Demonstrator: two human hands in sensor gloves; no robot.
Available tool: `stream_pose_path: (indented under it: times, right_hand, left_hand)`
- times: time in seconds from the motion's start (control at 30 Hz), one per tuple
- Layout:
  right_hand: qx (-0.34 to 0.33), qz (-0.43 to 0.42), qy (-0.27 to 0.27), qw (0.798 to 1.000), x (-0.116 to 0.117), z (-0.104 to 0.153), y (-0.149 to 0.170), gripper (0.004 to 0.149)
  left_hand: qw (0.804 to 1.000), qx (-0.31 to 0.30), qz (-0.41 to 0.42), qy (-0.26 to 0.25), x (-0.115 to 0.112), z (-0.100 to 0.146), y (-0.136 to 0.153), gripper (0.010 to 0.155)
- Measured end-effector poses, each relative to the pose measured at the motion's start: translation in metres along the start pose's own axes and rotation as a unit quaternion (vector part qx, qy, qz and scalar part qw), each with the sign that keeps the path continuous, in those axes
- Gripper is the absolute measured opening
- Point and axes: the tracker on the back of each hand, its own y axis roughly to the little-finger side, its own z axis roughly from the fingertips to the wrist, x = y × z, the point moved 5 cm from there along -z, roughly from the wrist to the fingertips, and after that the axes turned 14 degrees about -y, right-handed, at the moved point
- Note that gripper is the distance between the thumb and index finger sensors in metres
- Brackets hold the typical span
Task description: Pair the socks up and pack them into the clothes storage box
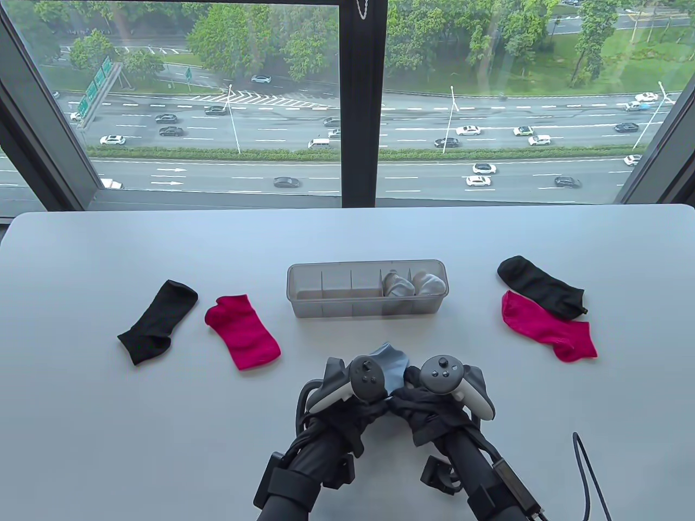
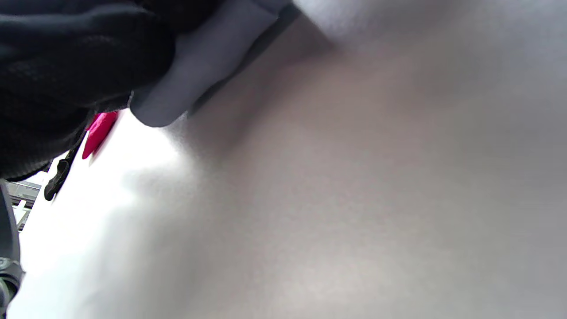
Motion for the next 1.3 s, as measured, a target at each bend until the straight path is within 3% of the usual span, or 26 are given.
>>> stream_pose_path:
  times: [0.07, 0.13, 0.17, 0.27, 0.37, 0.47, 0.67, 0.87, 0.97, 1.07, 1.17, 1.3]
  right_hand:
    - [-0.003, 0.015, 0.000, 1.000, -0.001, 0.001, 0.001, 0.045]
    - [-0.015, 0.034, -0.033, 0.999, 0.000, 0.002, 0.003, 0.064]
    - [-0.007, 0.052, -0.037, 0.998, 0.000, 0.004, 0.004, 0.063]
    - [0.007, 0.094, 0.026, 0.995, -0.001, 0.005, 0.003, 0.049]
    - [0.001, 0.102, 0.065, 0.993, -0.004, 0.006, 0.003, 0.043]
    - [0.007, 0.087, 0.053, 0.995, -0.006, 0.005, 0.004, 0.042]
    - [0.006, 0.058, 0.036, 0.998, -0.006, 0.002, 0.003, 0.039]
    - [0.002, 0.027, 0.053, 0.998, -0.009, 0.003, 0.006, 0.038]
    - [-0.001, 0.024, 0.060, 0.998, -0.012, 0.006, 0.005, 0.039]
    - [-0.013, 0.061, 0.041, 0.997, -0.011, 0.008, 0.004, 0.056]
    - [-0.009, 0.049, 0.036, 0.998, -0.010, 0.007, 0.005, 0.045]
    - [-0.022, 0.037, 0.018, 0.999, -0.009, 0.007, 0.006, 0.043]
  left_hand:
    - [1.000, 0.000, -0.004, 0.005, -0.001, 0.000, 0.001, 0.040]
    - [1.000, 0.001, -0.008, 0.005, -0.002, 0.001, 0.002, 0.041]
    - [1.000, 0.002, -0.008, 0.005, -0.002, 0.001, 0.002, 0.041]
    - [1.000, 0.001, -0.005, 0.008, -0.002, 0.001, 0.002, 0.042]
    - [1.000, 0.001, 0.006, 0.007, -0.002, 0.001, 0.004, 0.042]
    - [0.999, -0.004, -0.003, 0.038, -0.008, 0.001, 0.002, 0.058]
    - [1.000, 0.000, -0.019, 0.012, -0.007, 0.000, -0.001, 0.045]
    - [0.999, -0.019, -0.033, 0.017, -0.016, 0.002, -0.006, 0.055]
    - [0.999, -0.014, -0.021, -0.028, -0.010, 0.000, -0.005, 0.046]
    - [1.000, -0.007, -0.006, -0.012, -0.010, -0.001, -0.001, 0.045]
    - [1.000, -0.023, -0.001, 0.006, -0.016, -0.001, -0.005, 0.047]
    - [0.999, -0.017, -0.011, 0.044, -0.020, 0.001, -0.006, 0.056]
